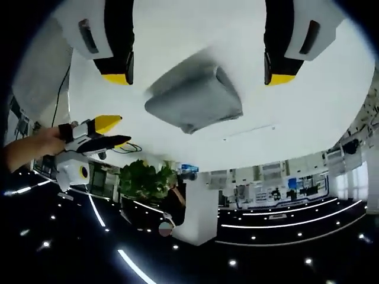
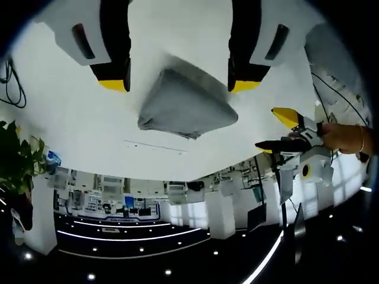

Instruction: Fold the towel on the table until its edges align and the towel forms a compact rectangular stack.

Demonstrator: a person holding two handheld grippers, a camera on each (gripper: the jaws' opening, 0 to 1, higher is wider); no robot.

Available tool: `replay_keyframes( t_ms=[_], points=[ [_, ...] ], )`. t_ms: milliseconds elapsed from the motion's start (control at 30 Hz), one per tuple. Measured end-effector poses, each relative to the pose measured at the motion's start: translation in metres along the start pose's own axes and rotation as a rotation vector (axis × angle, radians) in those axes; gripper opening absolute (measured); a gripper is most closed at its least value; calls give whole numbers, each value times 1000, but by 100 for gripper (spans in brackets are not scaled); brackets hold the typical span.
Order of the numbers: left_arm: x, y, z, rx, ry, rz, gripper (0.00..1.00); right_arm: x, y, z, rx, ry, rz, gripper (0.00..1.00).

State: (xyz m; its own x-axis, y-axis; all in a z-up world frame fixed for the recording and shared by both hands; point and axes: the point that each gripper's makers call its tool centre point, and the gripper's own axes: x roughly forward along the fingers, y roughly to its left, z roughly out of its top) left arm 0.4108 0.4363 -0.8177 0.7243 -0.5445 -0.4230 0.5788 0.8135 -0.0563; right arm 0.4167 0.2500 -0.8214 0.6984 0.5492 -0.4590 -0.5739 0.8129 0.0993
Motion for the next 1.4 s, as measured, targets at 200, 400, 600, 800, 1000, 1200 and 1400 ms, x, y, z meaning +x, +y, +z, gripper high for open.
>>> replay_keyframes(
  t_ms=[200, 400, 600, 800, 1000, 1200, 1400],
  points=[
    [-9, -7, -19, -11, 35, -3, 99, -8, 8, -13, -4, 7, -23, 74],
    [-14, -10, -23, -19, 44, -3, 99, -12, 11, -15, 4, 12, -15, 74],
    [-15, -12, -19, -13, 41, -3, 99, -19, 11, -17, 25, 15, -28, 76],
    [-19, -14, -21, -19, 43, 3, 99, -23, 15, -23, 37, 12, -21, 75],
    [-20, -19, -26, -18, 61, -6, 99, -25, 14, -27, 117, 12, -21, 75],
    [-22, -16, -26, -28, 65, 2, 99, -26, 12, -21, 127, -3, -20, 75],
    [-28, -24, -36, -51, 79, -7, 97, -22, 19, -30, 164, 17, 1, 72]
  ],
)
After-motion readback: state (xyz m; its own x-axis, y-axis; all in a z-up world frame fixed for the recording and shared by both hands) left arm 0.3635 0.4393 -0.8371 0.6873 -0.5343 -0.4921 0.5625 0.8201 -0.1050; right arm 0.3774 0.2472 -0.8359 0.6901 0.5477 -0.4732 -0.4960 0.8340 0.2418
